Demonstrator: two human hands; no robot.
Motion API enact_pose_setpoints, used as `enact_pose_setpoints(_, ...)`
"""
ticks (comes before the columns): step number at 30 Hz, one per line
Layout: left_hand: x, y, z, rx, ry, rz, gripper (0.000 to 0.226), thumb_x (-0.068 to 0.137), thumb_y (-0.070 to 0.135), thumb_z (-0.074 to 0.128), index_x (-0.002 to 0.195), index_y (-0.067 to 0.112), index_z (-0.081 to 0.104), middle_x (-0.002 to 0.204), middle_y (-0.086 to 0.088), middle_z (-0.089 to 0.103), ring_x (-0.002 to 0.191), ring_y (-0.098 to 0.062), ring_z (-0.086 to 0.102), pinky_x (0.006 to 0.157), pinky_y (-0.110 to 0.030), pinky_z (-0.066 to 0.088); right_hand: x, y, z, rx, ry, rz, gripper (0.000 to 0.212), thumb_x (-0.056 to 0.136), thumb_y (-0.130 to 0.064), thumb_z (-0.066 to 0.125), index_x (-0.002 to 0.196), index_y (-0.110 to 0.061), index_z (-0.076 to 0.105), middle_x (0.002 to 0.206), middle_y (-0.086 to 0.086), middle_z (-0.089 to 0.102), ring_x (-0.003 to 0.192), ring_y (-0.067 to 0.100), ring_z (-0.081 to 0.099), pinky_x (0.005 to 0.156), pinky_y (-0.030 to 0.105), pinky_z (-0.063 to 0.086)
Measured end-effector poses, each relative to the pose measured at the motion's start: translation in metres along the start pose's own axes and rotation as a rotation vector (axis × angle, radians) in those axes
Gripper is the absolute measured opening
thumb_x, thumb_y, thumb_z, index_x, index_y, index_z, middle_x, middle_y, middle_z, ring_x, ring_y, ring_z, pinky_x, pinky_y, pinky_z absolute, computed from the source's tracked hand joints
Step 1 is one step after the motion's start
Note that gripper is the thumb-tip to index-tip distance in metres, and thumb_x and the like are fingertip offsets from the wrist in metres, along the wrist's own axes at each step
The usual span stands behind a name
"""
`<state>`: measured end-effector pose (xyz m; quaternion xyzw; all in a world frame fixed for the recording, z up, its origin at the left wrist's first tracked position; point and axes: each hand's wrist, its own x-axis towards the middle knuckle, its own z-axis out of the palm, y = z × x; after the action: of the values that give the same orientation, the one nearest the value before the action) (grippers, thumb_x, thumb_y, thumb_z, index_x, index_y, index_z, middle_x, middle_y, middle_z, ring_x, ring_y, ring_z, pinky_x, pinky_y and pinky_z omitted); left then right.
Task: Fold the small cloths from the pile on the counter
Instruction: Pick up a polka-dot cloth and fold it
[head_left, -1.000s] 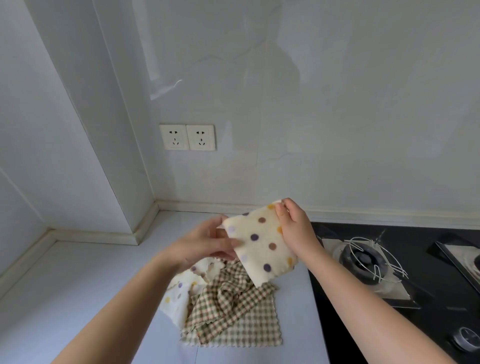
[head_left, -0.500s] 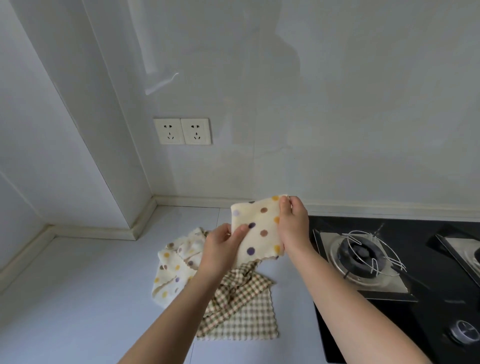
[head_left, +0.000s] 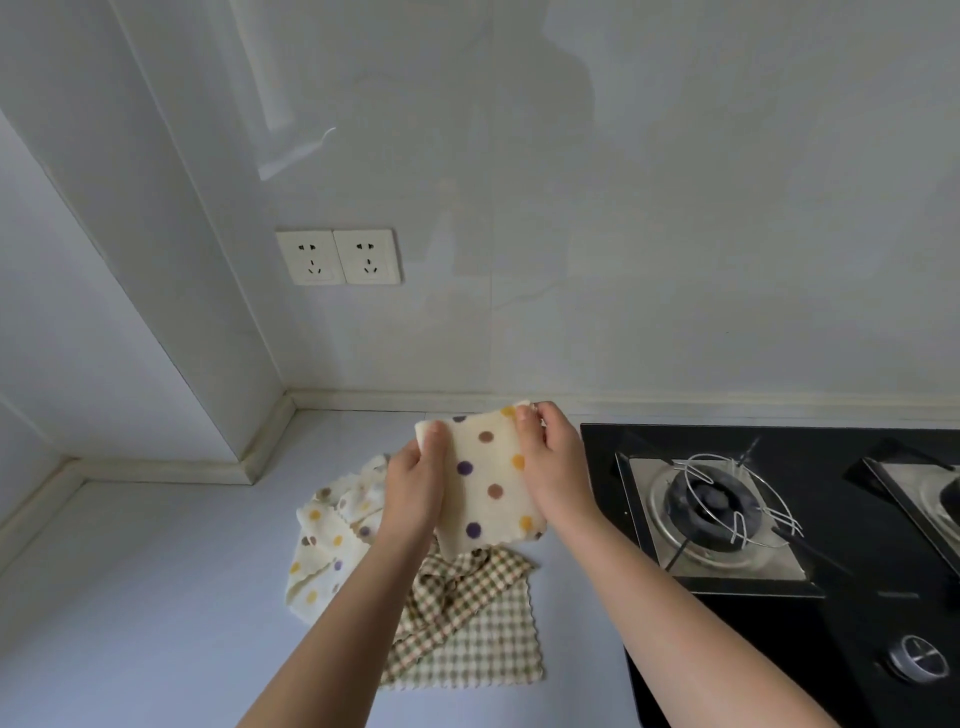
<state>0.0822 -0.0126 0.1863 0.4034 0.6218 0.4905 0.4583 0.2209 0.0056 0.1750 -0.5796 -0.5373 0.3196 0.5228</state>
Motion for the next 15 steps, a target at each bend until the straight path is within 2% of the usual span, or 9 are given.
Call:
enact_pose_setpoints(4,0.009,0.002,0.007,0.043,0.107,0.074,0.045,0.1,0.035,0.045,0.079,-0.001,0.063,0.077,-0.017,0.07,0.072,-0.03,0.066,0.065,-0.041,0.053,0.006,0.006,-0.004,-0.015,0.016,0.014,0.041,0.099,-0.029,0.053,0.064,-0.013,0.038,0.056,-0.005,0.034,0.048,0.003,0.03,0.047,0.016,0.028)
enact_pose_setpoints(6,0.008,0.001,0.013,0.035,0.146,0.09,0.045,0.101,0.035,0.044,0.079,0.001,0.064,0.078,-0.016,0.07,0.073,-0.029,0.066,0.064,-0.04,0.053,0.008,0.005,-0.006,-0.002,0.056,-0.005,0.043,0.099,-0.026,0.052,0.062,-0.016,0.034,0.055,-0.007,0.032,0.047,0.003,0.03,0.047,0.016,0.028)
enact_pose_setpoints(8,0.006,0.0,0.018,-0.003,0.129,0.061,0.044,0.1,0.038,0.044,0.081,0.004,0.064,0.077,-0.012,0.071,0.073,-0.026,0.067,0.065,-0.038,0.053,0.01,0.002,-0.009,0.029,0.04,0.074,0.04,0.099,-0.033,0.053,0.064,-0.016,0.042,0.056,-0.008,0.041,0.05,0.0,0.038,0.052,0.015,0.031)
enact_pose_setpoints(9,0.005,0.0,0.019,-0.022,0.109,0.035,0.043,0.099,0.04,0.044,0.082,0.007,0.065,0.078,-0.011,0.072,0.073,-0.025,0.068,0.066,-0.039,0.055,0.012,0.002,-0.013,0.076,-0.023,0.19,0.036,0.097,-0.039,0.054,0.07,-0.015,0.051,0.062,-0.008,0.052,0.056,-0.003,0.048,0.057,0.018,0.04)
enact_pose_setpoints(10,0.004,0.001,0.019,-0.045,0.088,0.003,0.041,0.099,0.042,0.045,0.084,0.009,0.065,0.079,-0.01,0.072,0.073,-0.025,0.069,0.068,-0.04,0.056,0.013,0.003,-0.019,0.162,-0.128,0.347,0.033,0.095,-0.044,0.056,0.08,-0.016,0.061,0.073,-0.006,0.065,0.07,0.001,0.061,0.068,0.024,0.051)
enact_pose_setpoints(12,0.002,0.002,0.021,-0.086,0.019,-0.08,0.033,0.097,0.042,0.049,0.089,0.016,0.067,0.08,-0.007,0.074,0.074,-0.025,0.071,0.069,-0.04,0.058,0.013,0.012,-0.032,0.332,-0.306,0.603,0.03,0.093,-0.044,0.059,0.098,-0.016,0.069,0.097,0.003,0.074,0.094,0.02,0.07,0.086,0.041,0.057)
enact_pose_setpoints(13,0.0,0.001,0.023,-0.079,-0.023,-0.11,0.029,0.096,0.041,0.051,0.091,0.017,0.067,0.081,-0.007,0.074,0.074,-0.025,0.071,0.069,-0.04,0.058,0.012,0.017,-0.038,0.342,-0.327,0.618,0.028,0.095,-0.041,0.058,0.101,-0.016,0.069,0.102,0.006,0.073,0.098,0.024,0.069,0.089,0.044,0.056)
enact_pose_setpoints(15,-0.006,-0.001,0.034,-0.003,-0.042,-0.083,0.026,0.097,0.034,0.052,0.091,0.015,0.068,0.081,-0.008,0.074,0.075,-0.027,0.071,0.067,-0.04,0.058,0.01,0.022,-0.048,0.204,-0.259,0.488,0.029,0.099,-0.038,0.051,0.098,-0.014,0.066,0.099,0.006,0.071,0.093,0.022,0.067,0.086,0.039,0.056)
